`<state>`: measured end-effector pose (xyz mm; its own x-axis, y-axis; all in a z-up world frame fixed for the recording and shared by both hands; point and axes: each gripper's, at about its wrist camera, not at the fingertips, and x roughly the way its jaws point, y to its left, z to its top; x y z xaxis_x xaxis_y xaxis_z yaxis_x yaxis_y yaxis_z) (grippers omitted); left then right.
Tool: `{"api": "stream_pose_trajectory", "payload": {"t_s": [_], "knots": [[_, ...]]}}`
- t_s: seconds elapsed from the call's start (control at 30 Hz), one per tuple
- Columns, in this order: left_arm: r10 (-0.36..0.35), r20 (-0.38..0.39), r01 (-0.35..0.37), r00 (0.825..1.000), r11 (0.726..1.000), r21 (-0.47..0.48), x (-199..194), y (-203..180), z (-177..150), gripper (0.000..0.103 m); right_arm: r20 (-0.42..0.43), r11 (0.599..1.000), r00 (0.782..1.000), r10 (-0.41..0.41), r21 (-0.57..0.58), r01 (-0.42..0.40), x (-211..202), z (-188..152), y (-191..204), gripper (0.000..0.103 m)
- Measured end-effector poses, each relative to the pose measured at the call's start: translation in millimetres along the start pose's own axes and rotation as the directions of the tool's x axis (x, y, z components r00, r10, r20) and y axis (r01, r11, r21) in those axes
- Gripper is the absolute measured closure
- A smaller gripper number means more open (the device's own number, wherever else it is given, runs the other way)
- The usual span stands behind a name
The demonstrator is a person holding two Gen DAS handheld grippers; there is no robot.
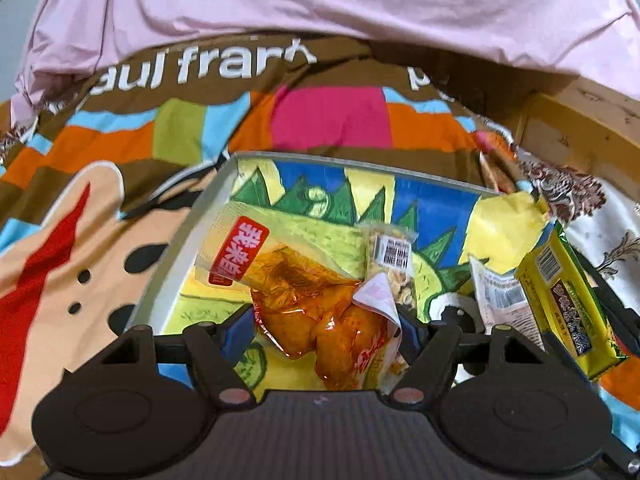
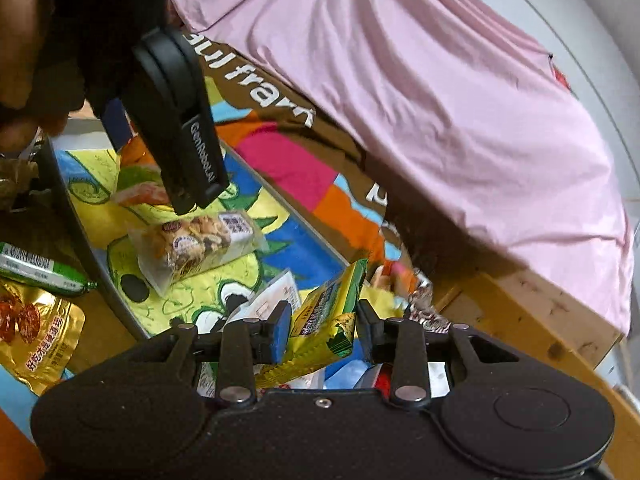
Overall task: Organize snacks
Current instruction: 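Carry the orange bag over the tray with the left tool while the right tool lifts the box, then open the left tool over the tray while the right tool releases the yellow box beside it, then lift both tools up and away from the tray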
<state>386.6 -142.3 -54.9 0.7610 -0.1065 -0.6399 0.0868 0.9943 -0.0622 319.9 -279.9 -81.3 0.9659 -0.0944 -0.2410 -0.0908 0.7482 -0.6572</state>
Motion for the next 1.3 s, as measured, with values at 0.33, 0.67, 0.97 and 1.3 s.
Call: {"api": "stream_pose_trajectory", "payload": {"t_s": [0.33, 0.67, 0.97, 1.3], "knots": [[0.004, -0.024, -0.005, 1.0, 0.999, -0.035, 11, 5, -10, 0.025, -0.068, 0.999, 0.997, 0.044, 0.014, -0.043, 7, -9, 5, 0.06], [0.018, -0.033, -0.019, 0.999, 1.0, -0.009, 5, 2, -12, 0.009, -0.077, 0.999, 0.997, 0.022, 0.036, -0.019, 9, -8, 1, 0.024], [0.001, 0.028, 0.0, 1.0, 0.999, -0.046, -29, 8, -14, 0.001, -0.024, 0.987, 0.999, -0.045, 0.154, 0.048, -16, 9, -23, 0.006], [-0.022, 0.139, 0.034, 0.99, 0.996, -0.082, -107, 33, -14, 0.001, 0.086, 0.93, 0.991, -0.106, 0.361, 0.068, -89, 26, -60, 0.001]]}}
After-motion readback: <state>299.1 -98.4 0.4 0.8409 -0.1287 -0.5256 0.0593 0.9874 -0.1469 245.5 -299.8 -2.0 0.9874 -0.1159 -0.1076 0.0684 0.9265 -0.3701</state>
